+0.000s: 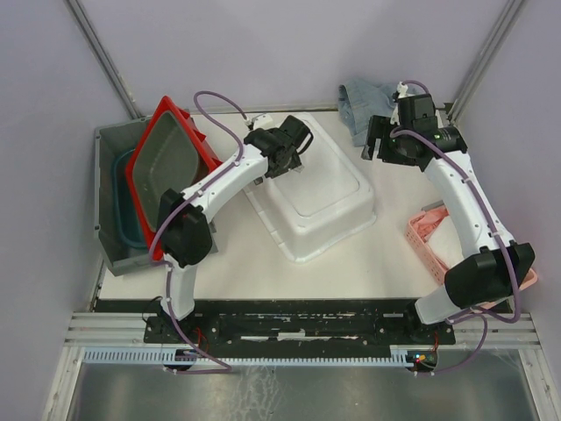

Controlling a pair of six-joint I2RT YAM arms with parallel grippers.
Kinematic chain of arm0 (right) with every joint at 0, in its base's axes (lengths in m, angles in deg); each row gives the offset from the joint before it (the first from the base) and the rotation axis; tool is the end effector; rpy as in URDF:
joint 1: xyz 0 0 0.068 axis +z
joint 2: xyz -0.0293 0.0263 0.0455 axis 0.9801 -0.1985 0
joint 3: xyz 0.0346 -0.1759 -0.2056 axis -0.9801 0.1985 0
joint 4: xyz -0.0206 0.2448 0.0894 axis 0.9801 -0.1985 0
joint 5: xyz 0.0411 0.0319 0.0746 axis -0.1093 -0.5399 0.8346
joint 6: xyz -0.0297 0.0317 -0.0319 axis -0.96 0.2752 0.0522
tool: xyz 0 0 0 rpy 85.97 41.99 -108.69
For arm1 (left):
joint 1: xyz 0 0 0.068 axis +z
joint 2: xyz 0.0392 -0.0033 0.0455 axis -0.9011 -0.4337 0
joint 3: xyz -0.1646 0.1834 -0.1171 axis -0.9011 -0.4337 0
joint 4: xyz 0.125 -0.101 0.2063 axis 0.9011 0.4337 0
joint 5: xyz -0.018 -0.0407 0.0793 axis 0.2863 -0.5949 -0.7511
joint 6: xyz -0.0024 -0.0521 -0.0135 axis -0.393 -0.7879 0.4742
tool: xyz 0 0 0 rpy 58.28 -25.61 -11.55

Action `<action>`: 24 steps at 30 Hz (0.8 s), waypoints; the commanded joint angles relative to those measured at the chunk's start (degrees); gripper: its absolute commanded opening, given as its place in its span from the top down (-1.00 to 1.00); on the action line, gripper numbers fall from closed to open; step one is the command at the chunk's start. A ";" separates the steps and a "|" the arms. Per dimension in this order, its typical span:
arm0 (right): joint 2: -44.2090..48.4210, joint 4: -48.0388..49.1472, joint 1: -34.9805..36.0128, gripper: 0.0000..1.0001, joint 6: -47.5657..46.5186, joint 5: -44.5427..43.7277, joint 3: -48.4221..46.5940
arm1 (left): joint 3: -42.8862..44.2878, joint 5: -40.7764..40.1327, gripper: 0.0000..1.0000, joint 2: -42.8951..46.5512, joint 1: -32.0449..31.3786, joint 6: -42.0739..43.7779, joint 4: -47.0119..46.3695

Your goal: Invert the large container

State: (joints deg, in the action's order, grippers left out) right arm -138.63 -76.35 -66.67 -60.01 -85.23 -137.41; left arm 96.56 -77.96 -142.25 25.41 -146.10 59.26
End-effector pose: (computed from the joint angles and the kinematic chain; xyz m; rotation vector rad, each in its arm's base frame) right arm 0.3178 0.0663 0.3853 0.1981 2.3492 0.2710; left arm 0.3476 -0.2548 0.2984 -0.5713 2.3420 0.0630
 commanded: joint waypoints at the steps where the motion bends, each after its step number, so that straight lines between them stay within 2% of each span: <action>1: 3.34 0.91 -0.10 -0.73 -0.49 -1.55 0.88 | -1.43 4.33 -0.89 -0.74 0.92 -2.55 -4.22; 5: 4.29 0.90 -0.23 -0.74 -0.59 -2.38 1.53 | -4.25 14.84 -0.90 -1.70 0.84 2.86 -12.76; 9: 4.96 0.84 -0.37 -0.75 -0.42 -2.43 2.15 | -3.45 23.27 -0.91 -3.22 0.59 7.32 -20.07; 16: 5.62 0.60 -0.39 -0.75 -0.08 -1.78 2.21 | 4.46 27.30 -0.96 -6.95 0.77 14.44 -28.46; 19: 5.58 0.54 -0.40 -0.75 0.39 -1.21 1.88 | 8.36 35.32 -0.96 -9.82 1.59 16.95 -33.09; 24: 5.59 0.26 -0.37 -0.75 0.84 -0.74 1.09 | 8.39 49.35 -0.95 -12.99 2.08 17.31 -41.82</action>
State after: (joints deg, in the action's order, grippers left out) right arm -135.09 -76.72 -66.82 -59.84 -86.25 -135.20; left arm 101.92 -43.23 -153.09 27.37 -132.33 30.94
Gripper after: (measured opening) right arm 0.876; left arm 0.976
